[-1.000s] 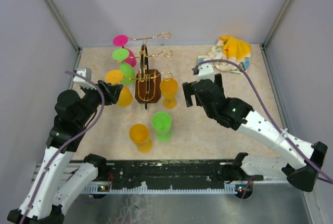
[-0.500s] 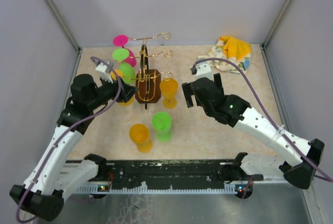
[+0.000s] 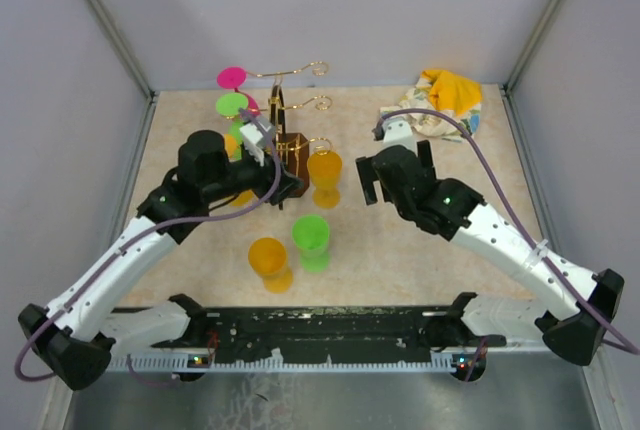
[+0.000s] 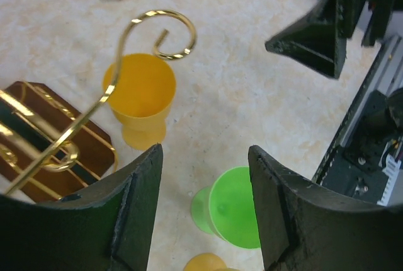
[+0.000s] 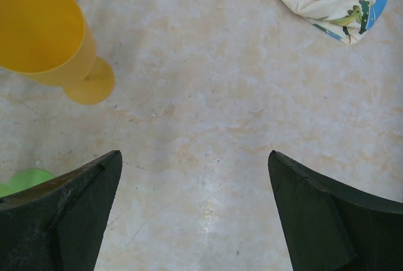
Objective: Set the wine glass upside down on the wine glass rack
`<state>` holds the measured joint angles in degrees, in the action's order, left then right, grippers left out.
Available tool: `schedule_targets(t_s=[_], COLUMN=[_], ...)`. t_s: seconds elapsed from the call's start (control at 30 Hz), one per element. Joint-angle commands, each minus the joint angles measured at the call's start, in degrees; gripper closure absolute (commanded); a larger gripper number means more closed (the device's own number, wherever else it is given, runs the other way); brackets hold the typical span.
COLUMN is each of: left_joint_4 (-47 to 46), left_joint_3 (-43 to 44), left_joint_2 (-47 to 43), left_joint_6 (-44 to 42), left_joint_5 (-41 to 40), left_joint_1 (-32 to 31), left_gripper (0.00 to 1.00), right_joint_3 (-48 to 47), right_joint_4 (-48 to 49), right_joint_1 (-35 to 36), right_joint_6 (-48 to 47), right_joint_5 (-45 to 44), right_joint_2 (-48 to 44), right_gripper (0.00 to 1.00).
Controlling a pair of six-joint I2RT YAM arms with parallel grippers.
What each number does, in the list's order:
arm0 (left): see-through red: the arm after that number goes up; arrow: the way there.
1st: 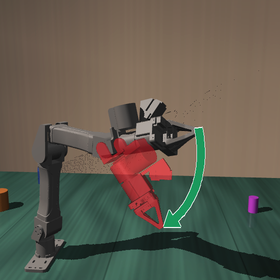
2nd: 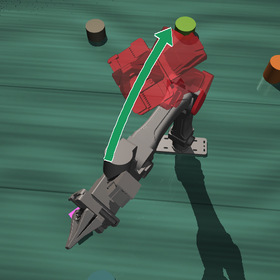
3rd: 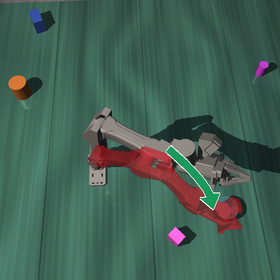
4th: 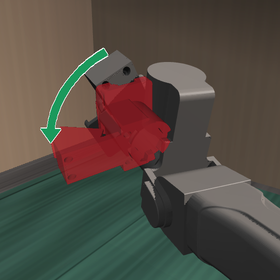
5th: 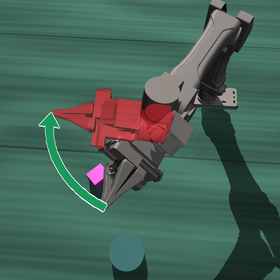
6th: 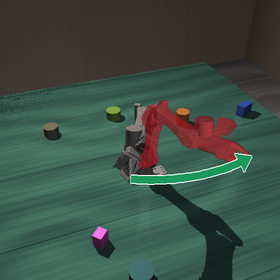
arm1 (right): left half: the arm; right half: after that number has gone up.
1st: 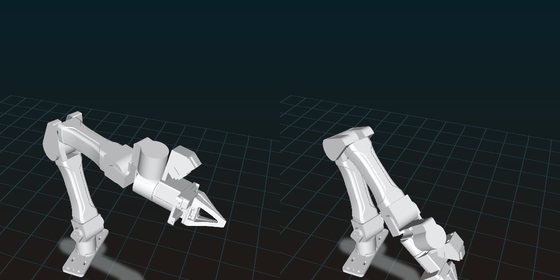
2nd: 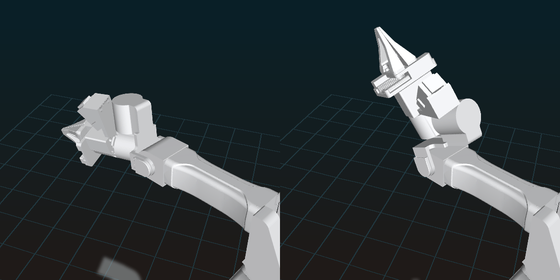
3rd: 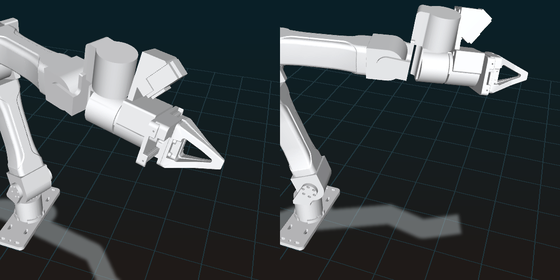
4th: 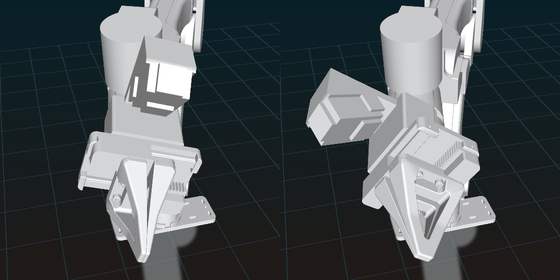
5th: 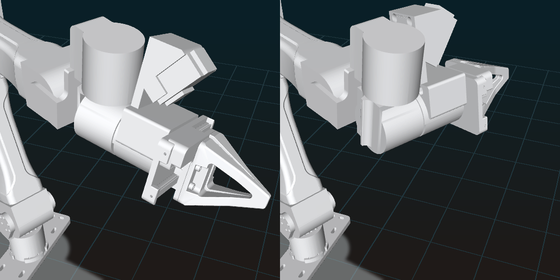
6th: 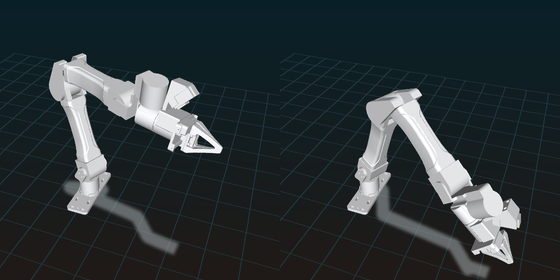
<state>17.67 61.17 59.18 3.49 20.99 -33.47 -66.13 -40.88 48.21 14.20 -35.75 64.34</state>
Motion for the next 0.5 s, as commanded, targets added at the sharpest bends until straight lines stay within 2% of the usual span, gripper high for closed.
schedule_targets(t_s=[0.0, 0.17, 0.47], left_joint_4=[3.84, 7.36, 14.35], left_joint_3=[1.67, 1.81, 1.78], left_joint_2=[2.58, 6.28, 7.28], left_joint_6=[-4.96, -5.40, -2.92], left_joint_5=[-7.19, -14.87, -23.88], left_joint_1=[-7.34, -14.31, -17.91], left_gripper=[0.37, 0.38, 0.39], right_joint_3=[-1.86, -1.43, 0.61], right_joint_4=[0.09, 0.18, 0.68], right_joint_1=[-2.01, -3.96, -5.83], right_joint_6=[0.46, 0.39, 0.30], right_joint_5=[1.89, 4.05, 4.90], right_joint_2=[-1.02, -1.17, -3.74], right_gripper=[0.01, 0.01, 0.01])
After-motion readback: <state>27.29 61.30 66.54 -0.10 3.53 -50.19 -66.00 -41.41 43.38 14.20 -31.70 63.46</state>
